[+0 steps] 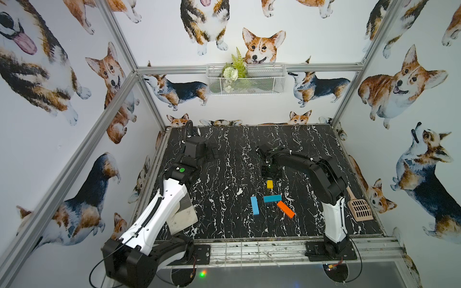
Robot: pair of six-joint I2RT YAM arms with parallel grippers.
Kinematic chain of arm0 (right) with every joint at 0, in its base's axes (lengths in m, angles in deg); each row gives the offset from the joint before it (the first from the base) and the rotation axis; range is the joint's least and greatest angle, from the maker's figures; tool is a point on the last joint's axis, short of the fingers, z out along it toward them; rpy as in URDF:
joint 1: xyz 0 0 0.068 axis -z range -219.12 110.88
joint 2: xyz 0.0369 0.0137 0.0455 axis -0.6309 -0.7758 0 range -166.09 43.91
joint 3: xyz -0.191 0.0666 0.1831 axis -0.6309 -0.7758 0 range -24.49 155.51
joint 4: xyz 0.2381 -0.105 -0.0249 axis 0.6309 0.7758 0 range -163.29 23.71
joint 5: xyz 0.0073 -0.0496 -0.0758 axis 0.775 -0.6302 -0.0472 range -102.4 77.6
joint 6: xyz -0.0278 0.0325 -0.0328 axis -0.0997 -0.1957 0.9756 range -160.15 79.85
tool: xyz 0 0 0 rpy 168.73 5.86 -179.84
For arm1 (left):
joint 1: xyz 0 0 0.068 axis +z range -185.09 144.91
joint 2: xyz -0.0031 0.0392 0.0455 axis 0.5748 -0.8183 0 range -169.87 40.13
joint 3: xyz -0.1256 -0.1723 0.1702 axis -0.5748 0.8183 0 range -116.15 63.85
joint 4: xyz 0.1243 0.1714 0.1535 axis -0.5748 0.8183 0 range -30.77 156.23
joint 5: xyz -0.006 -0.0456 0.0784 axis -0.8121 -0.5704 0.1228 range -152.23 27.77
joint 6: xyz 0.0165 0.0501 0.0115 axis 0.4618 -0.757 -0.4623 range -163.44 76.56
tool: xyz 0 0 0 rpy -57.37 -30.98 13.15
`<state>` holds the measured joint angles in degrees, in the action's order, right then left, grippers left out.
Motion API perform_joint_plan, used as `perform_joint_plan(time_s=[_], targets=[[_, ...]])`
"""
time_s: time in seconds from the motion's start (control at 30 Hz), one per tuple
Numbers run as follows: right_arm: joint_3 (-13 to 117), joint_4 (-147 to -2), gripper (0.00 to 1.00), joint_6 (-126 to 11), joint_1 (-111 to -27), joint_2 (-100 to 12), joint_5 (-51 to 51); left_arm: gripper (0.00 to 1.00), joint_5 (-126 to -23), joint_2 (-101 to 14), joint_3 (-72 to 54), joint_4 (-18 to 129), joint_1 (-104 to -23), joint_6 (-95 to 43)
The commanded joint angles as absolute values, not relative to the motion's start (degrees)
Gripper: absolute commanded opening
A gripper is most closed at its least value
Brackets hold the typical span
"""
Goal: Assemble a giraffe with building blocks
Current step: Assemble the building block at the center of the board.
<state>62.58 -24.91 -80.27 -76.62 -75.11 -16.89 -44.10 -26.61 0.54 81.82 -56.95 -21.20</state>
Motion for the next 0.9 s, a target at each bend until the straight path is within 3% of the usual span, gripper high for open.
perform_joint_plan(time_s=[0.0, 0.87], targets=[[63.6, -25.0, 0.33, -80.3, -76.6, -76.0, -18.0, 1.00, -44.0, -26.4, 0.6, 80.5, -56.9, -20.9], [67.1, -23.1, 0.35, -80.0, -76.5, -77.9, -20.0, 1.00, -44.5, -26.4, 0.6, 80.3, -56.9, -20.9]])
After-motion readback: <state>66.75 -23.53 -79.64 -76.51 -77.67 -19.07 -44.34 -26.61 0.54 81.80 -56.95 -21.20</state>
